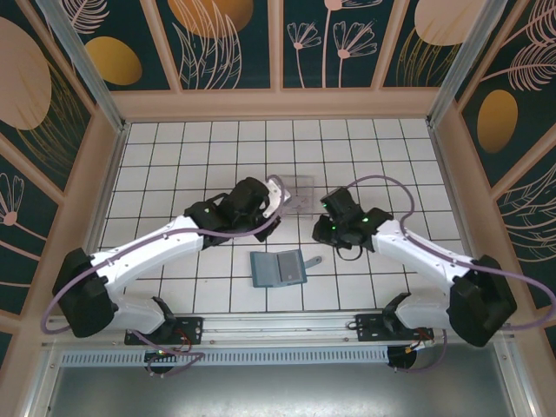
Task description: Take the credit cards out of the card holder
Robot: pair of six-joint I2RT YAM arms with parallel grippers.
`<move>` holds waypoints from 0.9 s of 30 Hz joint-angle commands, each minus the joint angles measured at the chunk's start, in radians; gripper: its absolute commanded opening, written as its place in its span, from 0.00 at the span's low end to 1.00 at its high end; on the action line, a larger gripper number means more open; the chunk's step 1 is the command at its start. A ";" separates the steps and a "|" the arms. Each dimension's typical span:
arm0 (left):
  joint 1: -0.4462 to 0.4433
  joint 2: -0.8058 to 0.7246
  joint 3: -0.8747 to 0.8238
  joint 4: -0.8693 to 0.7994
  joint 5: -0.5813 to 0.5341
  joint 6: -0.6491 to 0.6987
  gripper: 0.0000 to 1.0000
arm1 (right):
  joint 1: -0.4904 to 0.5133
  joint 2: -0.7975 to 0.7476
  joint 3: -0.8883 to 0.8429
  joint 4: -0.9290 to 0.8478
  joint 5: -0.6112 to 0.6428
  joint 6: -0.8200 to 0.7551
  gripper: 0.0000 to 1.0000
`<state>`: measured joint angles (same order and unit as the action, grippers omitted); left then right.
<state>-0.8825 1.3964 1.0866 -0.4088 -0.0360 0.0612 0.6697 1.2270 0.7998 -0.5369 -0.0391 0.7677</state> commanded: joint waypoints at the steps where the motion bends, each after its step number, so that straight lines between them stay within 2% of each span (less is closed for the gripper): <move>1: 0.003 0.054 0.073 -0.057 0.004 0.310 0.00 | -0.058 -0.078 0.038 -0.091 0.068 -0.055 0.26; 5: 0.002 0.136 0.175 -0.117 0.036 0.492 0.00 | -0.090 -0.116 0.051 -0.122 0.085 -0.071 0.26; 10: 0.023 0.268 0.326 -0.196 0.085 0.626 0.00 | -0.101 -0.142 0.053 -0.135 0.088 -0.068 0.26; 20: 0.096 0.623 0.741 -0.521 0.197 0.745 0.00 | -0.110 -0.167 0.033 -0.135 0.082 -0.045 0.26; 27: 0.115 0.794 0.946 -0.628 0.130 0.760 0.00 | -0.117 -0.172 0.015 -0.124 0.068 -0.036 0.25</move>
<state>-0.7765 2.1433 1.9568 -0.9234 0.1192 0.7853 0.5594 1.0710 0.8291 -0.6544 0.0109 0.7158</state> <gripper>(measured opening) 0.065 0.255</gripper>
